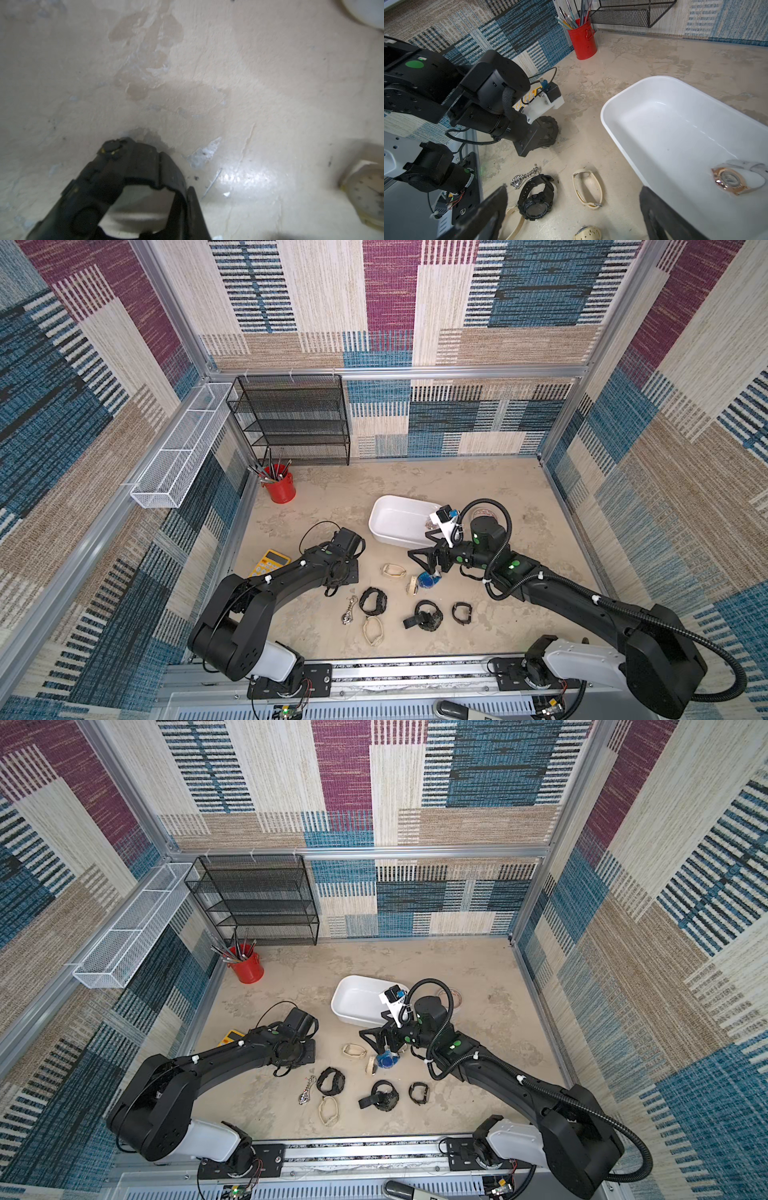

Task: Put the watch into the storage box
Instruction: Pick up the watch at the center of the board.

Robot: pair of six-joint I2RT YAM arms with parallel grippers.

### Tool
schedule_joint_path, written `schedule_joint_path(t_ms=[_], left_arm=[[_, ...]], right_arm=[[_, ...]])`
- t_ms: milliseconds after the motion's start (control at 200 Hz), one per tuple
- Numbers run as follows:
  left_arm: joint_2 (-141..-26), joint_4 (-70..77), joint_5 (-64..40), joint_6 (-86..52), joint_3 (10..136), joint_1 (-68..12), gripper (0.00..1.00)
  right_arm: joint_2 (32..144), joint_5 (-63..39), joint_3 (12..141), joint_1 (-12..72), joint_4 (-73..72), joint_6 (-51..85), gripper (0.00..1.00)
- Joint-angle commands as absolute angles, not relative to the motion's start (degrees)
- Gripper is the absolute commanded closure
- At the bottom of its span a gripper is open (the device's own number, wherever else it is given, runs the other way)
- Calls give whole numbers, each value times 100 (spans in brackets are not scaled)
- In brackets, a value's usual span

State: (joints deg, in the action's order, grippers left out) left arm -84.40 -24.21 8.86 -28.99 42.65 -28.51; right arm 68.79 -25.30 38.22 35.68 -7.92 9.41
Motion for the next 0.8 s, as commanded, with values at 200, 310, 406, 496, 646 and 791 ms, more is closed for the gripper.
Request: schedule_joint_path(t_ms=[200, 310, 406, 496, 646, 791], left_arm=[[-7844, -2419, 667, -2586, 4590, -2848, 100], [-7527, -2419, 523, -2532, 4759, -2849, 100], [-7360, -2333, 286, -2454, 4969, -2856, 100], [-7304, -2266, 70, -2442, 5196, -2856, 100], [-7365, -1922, -321, -2470, 5430, -2865, 100], [-7589, -1773, -545, -2512, 5656, -2874, 100]], right_arm=[[7020, -2498, 3785, 3630, -1077, 1028, 0], [7084, -2494, 3836, 3647, -1095, 1085, 0], [7029, -2267, 3781, 3647, -1179, 1195, 0], [7014, -2011, 3777, 3645, -1204, 1318, 0], [6966, -1627, 3714, 3647, -1248, 1582, 0], [6937, -1541, 3726, 3647, -1202, 1734, 0]])
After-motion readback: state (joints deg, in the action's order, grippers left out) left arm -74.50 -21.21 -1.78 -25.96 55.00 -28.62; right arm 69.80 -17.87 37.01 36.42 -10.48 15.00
